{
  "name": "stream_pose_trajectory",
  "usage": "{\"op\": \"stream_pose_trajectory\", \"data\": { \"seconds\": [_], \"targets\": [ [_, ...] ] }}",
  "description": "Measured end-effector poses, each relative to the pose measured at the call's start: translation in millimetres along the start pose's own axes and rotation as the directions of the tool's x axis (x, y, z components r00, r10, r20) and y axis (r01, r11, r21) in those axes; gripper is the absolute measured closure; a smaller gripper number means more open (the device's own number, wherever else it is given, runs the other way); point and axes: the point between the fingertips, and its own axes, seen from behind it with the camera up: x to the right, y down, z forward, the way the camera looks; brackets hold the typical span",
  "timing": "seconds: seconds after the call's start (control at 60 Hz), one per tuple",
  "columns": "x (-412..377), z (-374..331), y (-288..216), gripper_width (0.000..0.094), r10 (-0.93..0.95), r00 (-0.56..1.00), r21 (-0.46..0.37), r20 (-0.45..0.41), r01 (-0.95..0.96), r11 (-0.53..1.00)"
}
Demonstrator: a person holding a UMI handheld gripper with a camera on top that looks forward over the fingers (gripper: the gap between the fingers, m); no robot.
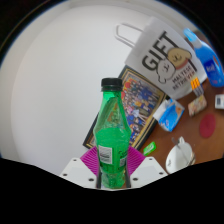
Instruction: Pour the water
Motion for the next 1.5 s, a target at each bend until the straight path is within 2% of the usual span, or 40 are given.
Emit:
{"op": "stream_pose_trajectory", "data": {
  "seconds": [0.067,0.217,0.333,0.4,0.533,0.733,0.767,0.883,1.017,1.1,1.15,1.217,1.35,1.5],
  "targets": [
    [7.6,-12.1,-37.4,0.0612,-0.220,0.974,0.029,-0.043,0.222,0.975],
    [45.6,-28.7,-95.4,0.0613,-0.623,0.768,0.000,-0.150,0.630,0.776],
    [103.0,-32.3,-122.1,0.0613,-0.785,0.584,-0.069,-0.207,0.791,0.607],
    [137.5,-33.0,-125.5,0.0614,-0.832,0.513,-0.103,-0.212,0.835,0.541],
    [200.1,-28.1,-118.1,0.0613,-0.866,0.468,-0.179,-0.177,0.850,0.496],
    [262.3,-26.2,-101.3,0.0604,-0.848,0.504,-0.219,-0.161,0.820,0.529],
    [257.3,-26.1,-104.0,0.0608,-0.844,0.515,-0.182,-0.152,0.825,0.536],
    [257.7,-26.8,-103.5,0.0571,-0.839,0.524,-0.166,-0.148,0.823,0.543],
    [258.9,-28.6,-97.9,0.0388,-0.857,0.496,-0.191,-0.139,0.836,0.515],
    [267.1,-32.5,-92.0,0.0065,-0.870,0.471,-0.259,-0.147,0.830,0.493],
    [264.0,-38.0,-90.7,0.0106,-0.869,0.467,-0.272,-0.164,0.825,0.495],
    [258.9,-48.1,-89.5,0.0071,-0.863,0.469,-0.292,-0.190,0.812,0.506],
    [240.0,-84.3,-81.5,0.0077,-0.844,0.475,-0.354,-0.251,0.766,0.537],
    [194.9,-149.8,-49.7,0.0078,-0.815,0.484,-0.429,-0.318,0.694,0.579]
  ]
}}
